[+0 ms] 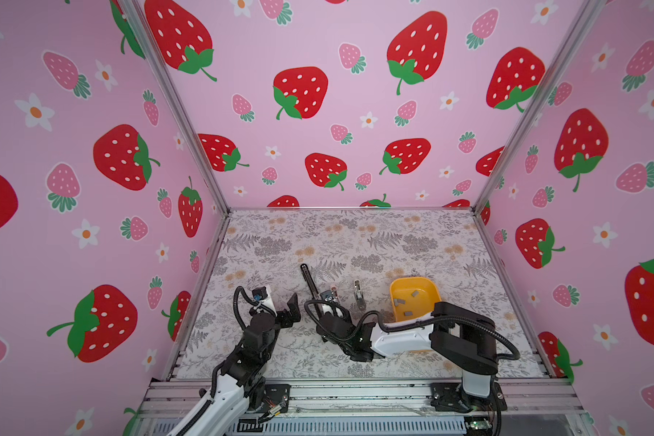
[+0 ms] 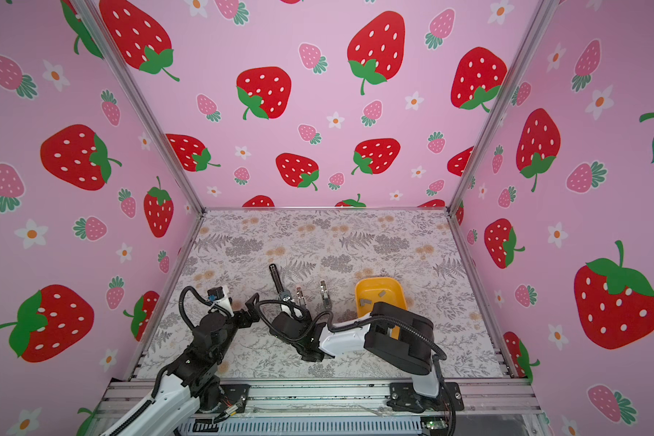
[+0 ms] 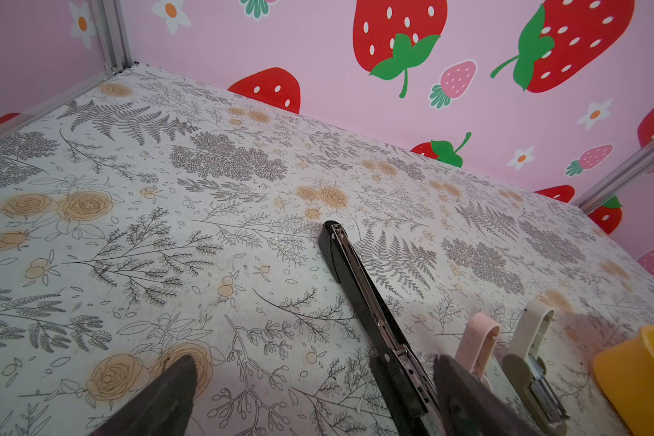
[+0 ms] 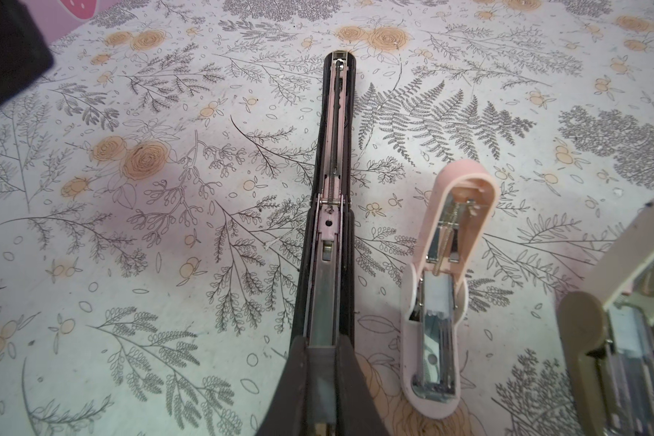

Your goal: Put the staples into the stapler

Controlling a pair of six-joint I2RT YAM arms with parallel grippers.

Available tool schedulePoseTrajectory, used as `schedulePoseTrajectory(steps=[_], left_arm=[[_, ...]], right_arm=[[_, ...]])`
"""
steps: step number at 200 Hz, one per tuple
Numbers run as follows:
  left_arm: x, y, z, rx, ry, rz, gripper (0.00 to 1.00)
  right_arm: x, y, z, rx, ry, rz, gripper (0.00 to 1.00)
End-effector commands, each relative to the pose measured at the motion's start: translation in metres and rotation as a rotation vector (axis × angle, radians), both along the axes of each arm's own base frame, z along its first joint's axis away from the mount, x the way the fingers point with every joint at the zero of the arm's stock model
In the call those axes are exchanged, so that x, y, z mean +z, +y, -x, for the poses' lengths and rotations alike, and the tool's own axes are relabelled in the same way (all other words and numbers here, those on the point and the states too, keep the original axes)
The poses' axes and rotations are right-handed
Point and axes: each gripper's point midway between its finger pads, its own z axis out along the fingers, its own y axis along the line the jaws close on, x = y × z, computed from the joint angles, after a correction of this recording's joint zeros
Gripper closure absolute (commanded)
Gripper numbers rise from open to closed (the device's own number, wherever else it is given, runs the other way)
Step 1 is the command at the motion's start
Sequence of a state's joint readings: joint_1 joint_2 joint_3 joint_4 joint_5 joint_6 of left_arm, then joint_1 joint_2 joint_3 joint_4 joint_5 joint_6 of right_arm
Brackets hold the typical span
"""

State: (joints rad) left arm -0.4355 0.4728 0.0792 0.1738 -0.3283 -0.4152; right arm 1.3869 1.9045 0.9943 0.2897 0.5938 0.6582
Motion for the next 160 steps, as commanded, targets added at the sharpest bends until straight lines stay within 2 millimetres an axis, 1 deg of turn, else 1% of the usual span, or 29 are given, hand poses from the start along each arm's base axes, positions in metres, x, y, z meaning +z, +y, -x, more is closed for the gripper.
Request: schedulePoseTrajectory(steps=[1,110,138,160], left_arm=[[0.003,0.001,0.0,0.003,-0.01,0.006,0.01],[0.003,0.001,0.0,0.003,-0.013,0.007,0.01],[0.003,0.001,0.0,0.002,-0.013,0.008,0.01],[0.003,0.001,0.0,0.003,-0.014,0.008,0.01]], right_arm=[[-0.002,0.001,0.0,-0.02,0.004,-0.001,0.97],[-0.004,0.001,0.005,-0.008,0.028,-0.011,0.96],[0.002,-0.002,0.002,-0.018,0.008,-0.01,0.96],[0.011,-0.001,0.001,-0.018,-0.01,-0.018,0.97]])
